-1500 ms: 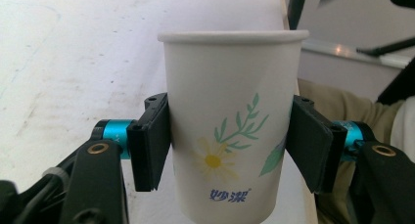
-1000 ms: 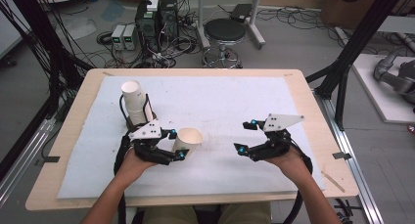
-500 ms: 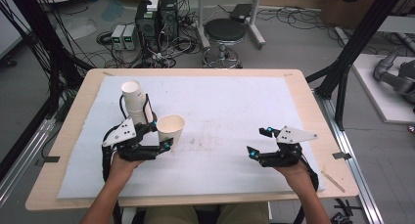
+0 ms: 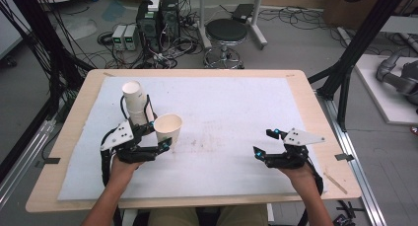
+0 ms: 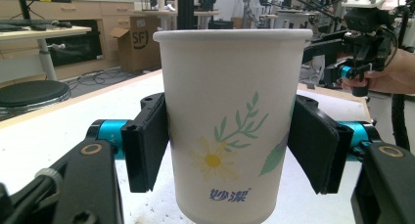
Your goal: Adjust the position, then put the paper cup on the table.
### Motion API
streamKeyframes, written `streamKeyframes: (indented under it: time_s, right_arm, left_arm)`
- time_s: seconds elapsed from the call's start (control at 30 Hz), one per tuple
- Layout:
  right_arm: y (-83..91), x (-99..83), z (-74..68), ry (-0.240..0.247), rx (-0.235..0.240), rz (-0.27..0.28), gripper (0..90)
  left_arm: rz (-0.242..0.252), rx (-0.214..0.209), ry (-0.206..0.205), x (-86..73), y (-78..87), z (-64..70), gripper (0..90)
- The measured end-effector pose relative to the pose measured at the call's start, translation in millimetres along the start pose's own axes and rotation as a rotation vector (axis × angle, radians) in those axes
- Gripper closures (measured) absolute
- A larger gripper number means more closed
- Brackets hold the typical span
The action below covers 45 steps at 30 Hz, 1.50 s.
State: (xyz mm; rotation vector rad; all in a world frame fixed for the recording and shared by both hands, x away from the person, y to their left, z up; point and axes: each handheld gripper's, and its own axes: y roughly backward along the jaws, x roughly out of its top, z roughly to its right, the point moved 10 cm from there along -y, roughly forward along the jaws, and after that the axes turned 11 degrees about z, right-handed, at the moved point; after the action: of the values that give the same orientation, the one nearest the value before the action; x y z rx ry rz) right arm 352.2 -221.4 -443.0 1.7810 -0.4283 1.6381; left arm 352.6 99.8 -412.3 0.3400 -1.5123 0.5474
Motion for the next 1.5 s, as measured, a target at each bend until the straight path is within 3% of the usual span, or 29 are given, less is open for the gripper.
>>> streamKeyframes:
  time_s: [0.23,0.53,0.73,0.83,1.23,1.4,1.5]
  right_arm:
    - [1.7,0.9,-2.0,0.006,0.001,0.007,21.3]
    - [1.9,0.7,-0.2,-0.001,-0.004,0.011,21.4]
    - [2.7,-0.5,0.0,0.003,-0.004,0.006,21.4]
    - [3.7,-0.2,-0.9,0.004,-0.003,0.007,21.4]
    - [7.2,0.2,0.1,-0.004,-0.002,0.015,21.4]
    - [6.3,-0.2,-0.1,0.000,0.001,0.013,21.3]
    - [5.8,-0.3,-1.3,-0.002,0.006,0.009,21.4]
  left_arm:
    - [0.021,0.011,-0.004,2.6,1.5,-1.0,34.1]
    - [0.011,0.007,-0.015,-4.6,-2.5,-3.3,33.7]
    - [-0.005,0.006,0.002,-16.6,-17.0,-7.8,33.5]
    - [-0.011,0.003,0.031,-22.3,-25.8,-8.6,33.3]
    - [-0.101,0.004,0.054,-53.4,-56.7,-9.5,33.5]
    - [-0.196,0.029,0.034,-68.7,-60.1,-12.3,34.3]
    - [-0.279,0.053,0.010,-80.0,-59.4,-14.3,34.6]
